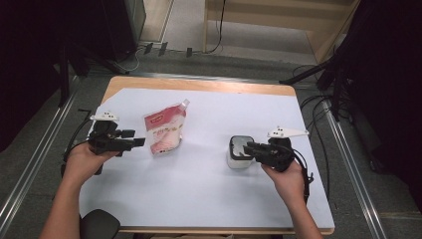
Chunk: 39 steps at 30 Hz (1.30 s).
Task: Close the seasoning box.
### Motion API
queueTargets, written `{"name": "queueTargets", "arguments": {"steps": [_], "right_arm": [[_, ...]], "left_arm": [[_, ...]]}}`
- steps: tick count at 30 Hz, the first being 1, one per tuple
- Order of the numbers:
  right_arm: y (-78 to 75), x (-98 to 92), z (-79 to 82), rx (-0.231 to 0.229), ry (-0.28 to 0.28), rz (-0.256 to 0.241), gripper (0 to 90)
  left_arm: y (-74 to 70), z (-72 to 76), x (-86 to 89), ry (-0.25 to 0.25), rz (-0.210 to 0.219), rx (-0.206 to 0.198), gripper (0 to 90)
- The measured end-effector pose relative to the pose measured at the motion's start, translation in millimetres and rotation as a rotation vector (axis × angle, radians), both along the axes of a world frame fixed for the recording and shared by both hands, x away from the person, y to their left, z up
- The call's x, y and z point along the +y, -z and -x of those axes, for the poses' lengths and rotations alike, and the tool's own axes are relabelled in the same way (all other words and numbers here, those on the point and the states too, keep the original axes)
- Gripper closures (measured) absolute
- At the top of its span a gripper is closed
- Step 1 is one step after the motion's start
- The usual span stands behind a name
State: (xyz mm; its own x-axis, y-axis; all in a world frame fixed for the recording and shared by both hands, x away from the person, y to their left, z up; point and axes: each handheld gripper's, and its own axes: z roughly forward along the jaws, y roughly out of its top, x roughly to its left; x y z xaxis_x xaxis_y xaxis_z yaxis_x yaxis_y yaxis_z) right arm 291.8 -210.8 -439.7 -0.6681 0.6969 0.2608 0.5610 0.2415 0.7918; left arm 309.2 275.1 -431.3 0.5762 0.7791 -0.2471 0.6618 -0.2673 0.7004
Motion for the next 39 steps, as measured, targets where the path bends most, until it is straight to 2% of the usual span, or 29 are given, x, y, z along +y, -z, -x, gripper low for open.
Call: {"name": "queueTargets", "arguments": {"steps": [5,13,20,25,29,39], "right_arm": [[-0.8,-4.1,-0.3,-0.016,0.012,-0.003,64.1],[-2.6,-16.4,-1.4,-0.016,0.045,-0.015,59.9],[-0.6,-28.6,-3.1,-0.042,0.047,-0.012,50.3],[1.1,-36.7,-3.9,-0.055,0.057,0.010,48.7],[1.8,-46.1,-4.2,-0.051,0.082,-0.004,48.6],[8.5,-64.2,-2.3,-0.045,0.119,0.012,46.7]], "left_arm": [[-0.1,-0.3,0.5,0.004,0.000,0.006,39.4],[0.5,-0.3,0.0,0.000,-0.002,0.002,39.4],[0.4,-0.4,0.5,0.001,-0.001,0.006,39.4],[0.6,-0.5,0.5,0.002,-0.002,0.005,39.5],[0.7,-0.5,0.4,-0.003,-0.003,0.003,39.5],[1.5,-1.6,0.4,0.000,0.004,0.006,39.3]]}}
